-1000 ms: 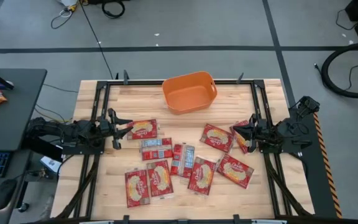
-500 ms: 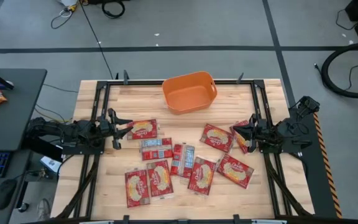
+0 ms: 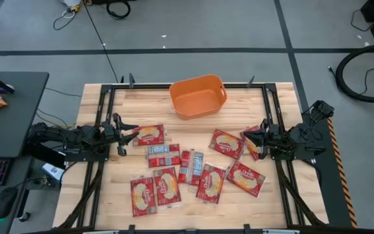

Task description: Sort popcorn bags into baskets

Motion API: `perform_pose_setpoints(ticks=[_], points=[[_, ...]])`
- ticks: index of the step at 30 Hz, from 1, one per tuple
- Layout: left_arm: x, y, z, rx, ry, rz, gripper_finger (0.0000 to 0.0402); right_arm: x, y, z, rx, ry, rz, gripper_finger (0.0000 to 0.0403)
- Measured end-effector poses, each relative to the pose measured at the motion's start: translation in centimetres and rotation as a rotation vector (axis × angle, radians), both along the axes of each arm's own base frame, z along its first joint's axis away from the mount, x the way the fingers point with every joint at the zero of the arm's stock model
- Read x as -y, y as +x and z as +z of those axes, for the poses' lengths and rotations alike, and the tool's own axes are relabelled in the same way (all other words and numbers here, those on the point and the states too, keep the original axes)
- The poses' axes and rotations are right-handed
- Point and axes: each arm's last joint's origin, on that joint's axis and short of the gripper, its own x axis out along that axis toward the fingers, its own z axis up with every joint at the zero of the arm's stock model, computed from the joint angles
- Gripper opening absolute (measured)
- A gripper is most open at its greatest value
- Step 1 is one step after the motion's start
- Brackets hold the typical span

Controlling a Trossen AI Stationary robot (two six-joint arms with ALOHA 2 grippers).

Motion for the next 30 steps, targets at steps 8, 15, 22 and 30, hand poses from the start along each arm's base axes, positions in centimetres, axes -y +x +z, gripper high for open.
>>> perform_pose_setpoints(ticks=[8,15,22,30], points=[[0.0,0.0,0.0,0.001,0.000,0.000,0.0142,0.0,0.0,0.0,0.000,0.000,0.000,0.0016],[0.0,0.0,0.3,0.062,-0.139,-0.020,0.0142,0.0,0.0,0.0,0.000,0.000,0.000,0.0016],[-0.1,-0.3,1.4,0.220,-0.301,-0.056,0.0142,0.0,0.0,0.0,0.000,0.000,0.000,0.0016],[-0.1,-0.6,2.1,0.308,-0.316,-0.065,0.0142,0.0,0.0,0.0,0.000,0.000,-0.001,0.0016]])
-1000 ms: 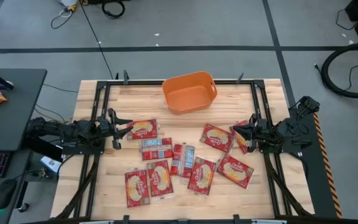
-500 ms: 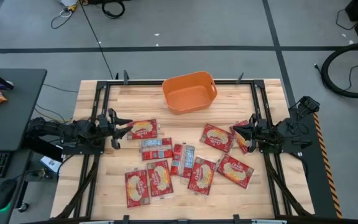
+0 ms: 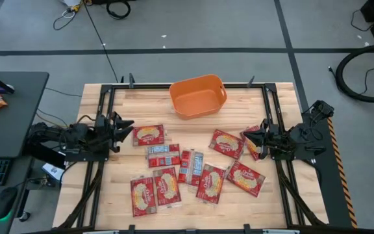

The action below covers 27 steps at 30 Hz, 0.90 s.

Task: Sort popcorn bags into baskets
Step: Put the popcorn bag into the bin

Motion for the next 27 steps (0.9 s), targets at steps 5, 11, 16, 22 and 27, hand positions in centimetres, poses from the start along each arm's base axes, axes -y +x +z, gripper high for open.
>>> perform_pose_setpoints(ticks=[5,11,16,22,27], points=[[0.0,0.1,0.4,0.009,-0.004,-0.002,0.0142,0.0,0.0,0.0,0.000,0.000,0.000,0.0016],[0.3,1.7,1.4,-0.146,0.003,-0.009,0.0142,0.0,0.0,0.0,0.000,0.000,0.001,0.0016],[0.7,3.6,1.8,-0.314,0.063,-0.002,0.0142,0.0,0.0,0.0,0.000,0.000,0.000,0.0016],[1.1,5.7,1.9,-0.642,0.110,-0.005,0.0142,0.0,0.0,0.0,0.000,0.000,0.001,0.0016],[1.2,6.7,2.4,-0.936,0.094,0.029,0.0144,0.0,0.0,0.0,-0.001,-0.001,0.000,0.0016]])
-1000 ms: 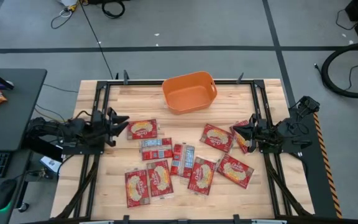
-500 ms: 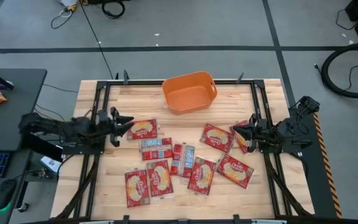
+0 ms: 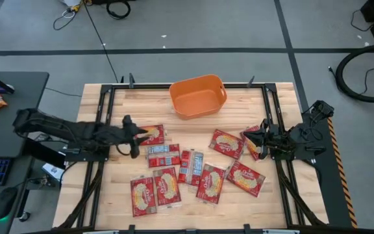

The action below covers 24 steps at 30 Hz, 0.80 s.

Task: Sort popcorn bags into baskets
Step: Put the popcorn bag into the bin

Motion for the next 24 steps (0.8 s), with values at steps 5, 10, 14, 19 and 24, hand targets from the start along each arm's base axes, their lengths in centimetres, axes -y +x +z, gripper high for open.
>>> perform_pose_setpoints(ticks=[5,10,14,19,24], points=[[0.0,0.8,-0.7,-0.231,0.012,0.067,0.0177,0.0,0.0,0.0,0.000,0.000,0.000,0.0016],[-0.1,2.0,-2.8,-0.403,0.025,0.096,0.0227,0.0,0.0,0.0,0.000,0.000,0.000,0.0016],[-0.7,3.0,-5.0,-0.553,-0.015,0.092,0.0241,0.0,0.0,0.0,0.000,0.000,0.000,0.0016],[-1.5,4.2,-6.6,-0.726,-0.054,0.079,0.0233,0.0,0.0,0.0,0.000,0.000,0.000,0.0016],[-1.9,5.1,-7.4,-0.838,-0.031,0.048,0.0230,0.0,0.0,0.0,0.000,0.000,0.000,0.0016]])
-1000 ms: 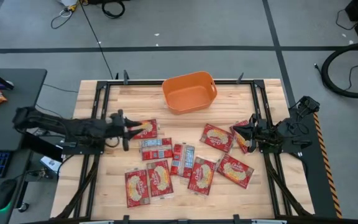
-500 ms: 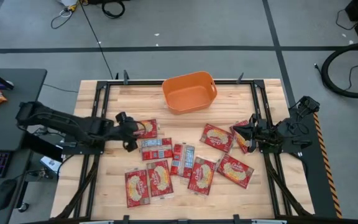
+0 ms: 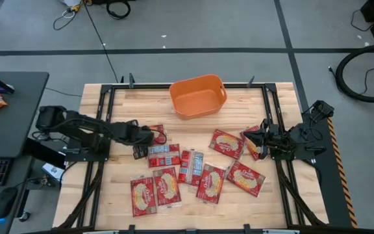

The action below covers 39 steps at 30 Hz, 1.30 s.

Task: Sort popcorn bags into baskets
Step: Put the popcorn bag into the bin

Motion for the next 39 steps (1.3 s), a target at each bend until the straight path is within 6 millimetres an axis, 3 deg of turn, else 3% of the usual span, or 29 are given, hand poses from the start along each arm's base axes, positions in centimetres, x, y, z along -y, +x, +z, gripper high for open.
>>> perform_pose_setpoints(ticks=[14,27,34,39], points=[[0.3,0.5,-0.4,-0.074,0.026,-0.197,0.0229,0.0,0.0,0.0,0.001,0.001,0.000,0.0016],[0.3,0.7,-0.7,-0.094,0.034,-0.254,0.0229,0.0,0.0,0.0,0.000,0.000,0.000,0.0016],[0.3,1.1,-2.0,-0.156,0.041,-0.257,0.0228,0.0,0.0,0.0,0.000,0.000,0.000,0.0016],[0.3,1.2,-2.4,-0.177,0.038,-0.257,0.0202,0.0,0.0,0.0,0.000,0.000,0.000,0.0016]])
